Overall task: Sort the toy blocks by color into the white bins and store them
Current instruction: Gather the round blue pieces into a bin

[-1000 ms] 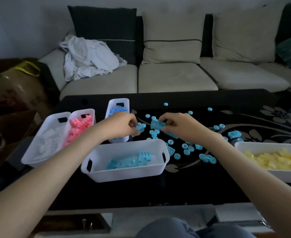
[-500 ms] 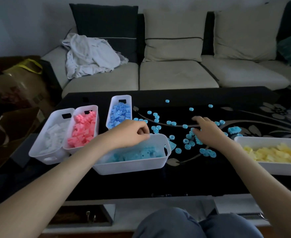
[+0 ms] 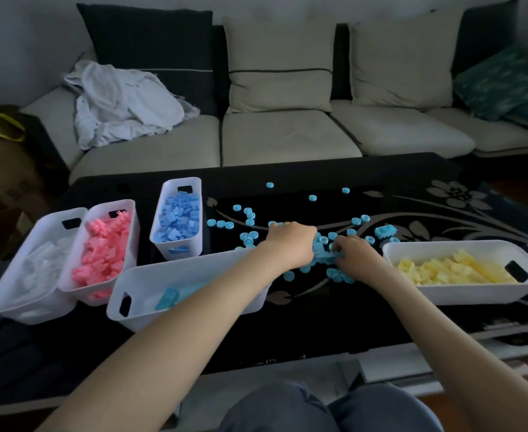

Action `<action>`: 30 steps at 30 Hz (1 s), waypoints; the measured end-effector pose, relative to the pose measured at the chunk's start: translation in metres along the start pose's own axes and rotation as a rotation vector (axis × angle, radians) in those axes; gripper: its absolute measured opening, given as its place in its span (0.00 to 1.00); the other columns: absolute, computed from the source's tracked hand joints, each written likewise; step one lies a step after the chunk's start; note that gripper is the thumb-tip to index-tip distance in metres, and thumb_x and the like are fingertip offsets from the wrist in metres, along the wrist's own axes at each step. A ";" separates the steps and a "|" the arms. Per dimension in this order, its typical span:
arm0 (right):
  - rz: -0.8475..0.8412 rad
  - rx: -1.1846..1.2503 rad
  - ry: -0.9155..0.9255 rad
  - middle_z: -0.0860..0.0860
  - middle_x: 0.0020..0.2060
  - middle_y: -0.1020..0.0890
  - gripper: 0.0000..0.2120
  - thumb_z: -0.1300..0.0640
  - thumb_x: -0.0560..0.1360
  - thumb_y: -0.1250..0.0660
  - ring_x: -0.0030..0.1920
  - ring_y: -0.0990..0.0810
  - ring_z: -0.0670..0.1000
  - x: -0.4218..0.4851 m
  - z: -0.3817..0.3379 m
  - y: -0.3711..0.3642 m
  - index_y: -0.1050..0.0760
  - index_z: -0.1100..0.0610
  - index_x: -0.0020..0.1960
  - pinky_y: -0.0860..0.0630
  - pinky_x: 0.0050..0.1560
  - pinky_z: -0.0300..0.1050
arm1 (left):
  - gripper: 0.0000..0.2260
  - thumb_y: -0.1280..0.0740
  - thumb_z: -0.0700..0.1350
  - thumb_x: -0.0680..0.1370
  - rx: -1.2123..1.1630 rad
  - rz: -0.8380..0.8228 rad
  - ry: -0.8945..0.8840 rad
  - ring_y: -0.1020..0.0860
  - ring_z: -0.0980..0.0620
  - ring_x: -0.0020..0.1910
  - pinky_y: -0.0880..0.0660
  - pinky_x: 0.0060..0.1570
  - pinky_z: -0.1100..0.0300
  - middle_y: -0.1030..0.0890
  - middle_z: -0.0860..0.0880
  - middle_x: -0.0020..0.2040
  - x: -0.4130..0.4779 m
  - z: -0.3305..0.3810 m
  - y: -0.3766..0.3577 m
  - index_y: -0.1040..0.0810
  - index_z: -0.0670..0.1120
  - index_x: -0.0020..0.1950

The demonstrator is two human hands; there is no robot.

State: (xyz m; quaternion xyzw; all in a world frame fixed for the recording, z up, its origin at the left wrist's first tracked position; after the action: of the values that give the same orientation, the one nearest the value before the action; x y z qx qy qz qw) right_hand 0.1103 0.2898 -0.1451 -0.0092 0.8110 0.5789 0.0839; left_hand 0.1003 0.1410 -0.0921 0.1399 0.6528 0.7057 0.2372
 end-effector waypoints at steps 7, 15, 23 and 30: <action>-0.020 0.057 0.043 0.52 0.50 0.31 0.07 0.59 0.77 0.40 0.55 0.28 0.54 0.002 0.000 -0.002 0.29 0.57 0.55 0.32 0.50 0.43 | 0.13 0.39 0.43 0.78 0.099 -0.062 0.069 0.26 0.45 0.58 0.37 0.63 0.48 0.23 0.46 0.56 0.033 0.024 -0.024 0.31 0.46 0.63; 0.028 0.089 0.001 0.53 0.50 0.26 0.07 0.57 0.78 0.40 0.47 0.28 0.50 -0.006 0.017 0.007 0.28 0.59 0.53 0.33 0.45 0.42 | 0.19 0.40 0.35 0.76 0.008 0.019 0.076 0.25 0.44 0.56 0.38 0.65 0.49 0.22 0.44 0.54 0.032 0.031 -0.029 0.35 0.41 0.68; 0.218 0.336 -0.150 0.52 0.42 0.28 0.07 0.59 0.78 0.40 0.35 0.29 0.47 -0.014 0.055 0.035 0.36 0.59 0.53 0.33 0.30 0.40 | 0.13 0.38 0.37 0.76 -0.152 0.098 0.125 0.25 0.44 0.52 0.31 0.45 0.57 0.26 0.43 0.56 0.027 0.030 -0.022 0.31 0.40 0.60; 0.175 0.165 -0.213 0.61 0.58 0.28 0.13 0.65 0.78 0.44 0.49 0.26 0.56 0.009 0.055 0.038 0.36 0.67 0.62 0.29 0.43 0.46 | 0.11 0.39 0.37 0.77 -0.285 0.056 0.158 0.24 0.47 0.47 0.29 0.37 0.61 0.30 0.42 0.62 0.028 0.034 -0.021 0.27 0.41 0.58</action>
State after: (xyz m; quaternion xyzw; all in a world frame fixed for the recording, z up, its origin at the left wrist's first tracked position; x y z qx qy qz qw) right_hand 0.1038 0.3543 -0.1284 0.1296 0.8400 0.5132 0.1191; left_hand 0.0970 0.1848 -0.1123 0.0670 0.5586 0.8062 0.1831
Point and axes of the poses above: each hand's wrist, its own x-axis towards the middle knuckle, its own y-axis out of the back of the hand, z = x × y, the point moved 2 cm from there along x, towards the middle knuckle
